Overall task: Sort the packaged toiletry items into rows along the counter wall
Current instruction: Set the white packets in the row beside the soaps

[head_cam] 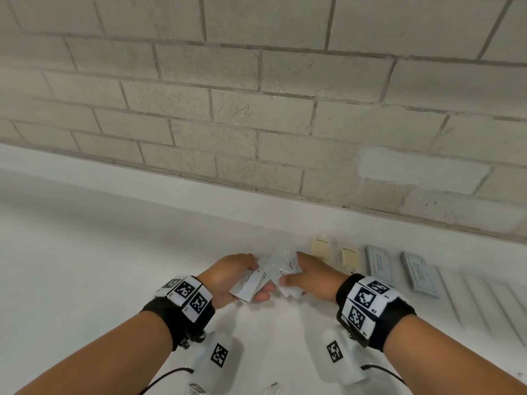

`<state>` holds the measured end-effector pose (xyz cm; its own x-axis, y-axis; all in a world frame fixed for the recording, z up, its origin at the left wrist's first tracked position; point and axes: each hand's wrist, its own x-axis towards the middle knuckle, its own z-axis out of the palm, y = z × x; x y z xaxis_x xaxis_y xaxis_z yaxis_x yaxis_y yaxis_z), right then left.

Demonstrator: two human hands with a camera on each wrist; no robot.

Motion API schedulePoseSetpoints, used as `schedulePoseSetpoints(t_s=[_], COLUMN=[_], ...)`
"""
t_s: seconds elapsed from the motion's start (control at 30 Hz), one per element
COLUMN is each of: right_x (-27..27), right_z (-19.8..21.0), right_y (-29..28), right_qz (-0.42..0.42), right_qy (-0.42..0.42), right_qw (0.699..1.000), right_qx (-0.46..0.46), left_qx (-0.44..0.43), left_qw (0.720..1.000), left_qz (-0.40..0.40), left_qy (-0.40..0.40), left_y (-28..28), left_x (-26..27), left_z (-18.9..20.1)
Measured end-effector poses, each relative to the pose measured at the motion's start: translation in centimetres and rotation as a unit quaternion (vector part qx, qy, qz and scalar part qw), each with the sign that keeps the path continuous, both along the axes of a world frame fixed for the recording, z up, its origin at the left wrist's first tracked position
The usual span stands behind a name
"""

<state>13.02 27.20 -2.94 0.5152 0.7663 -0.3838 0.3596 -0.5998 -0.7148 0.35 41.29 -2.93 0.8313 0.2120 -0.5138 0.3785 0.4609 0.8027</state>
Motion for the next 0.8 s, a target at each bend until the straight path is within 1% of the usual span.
schedulePoseSetpoints(t_s=[0.1, 0.3, 0.43, 0.63, 0.7, 0.8], right_x=[-0.6, -2.6, -3.2, -3.5, -3.4, -3.0], right_z=[-0.2, 0.2, 0.6, 1.4, 1.9, 2.4], right_y=[0.7, 1.1, 1.1, 0.3, -0.3, -1.1], right_qz=[0.017, -0.007, -0.032, -0.066, -0.079, -0.085], right_qy=[0.019, 0.053, 0.075, 0.104, 0.141, 0.188], right_qw=[1.000, 0.999, 0.997, 0.992, 0.986, 0.977], right_qx=[-0.003, 0.007, -0.007, 0.022, 0.029, 0.045], left_qx=[0.027, 0.045, 0.058, 0.083, 0.084, 0.070], left_qw=[0.999, 0.998, 0.998, 0.996, 0.996, 0.997], left_qz=[-0.001, 0.007, -0.003, -0.026, -0.028, -0.024], left_qy=[-0.026, -0.037, -0.024, 0.002, 0.001, -0.021], left_y=[-0.2, -0.6, -0.8, -1.2, -1.4, -1.6], left_x=[0.2, -0.4, -1.2, -2.1, -2.5, -2.7], left_z=[0.5, 1.2, 1.5, 1.7, 2.0, 2.2])
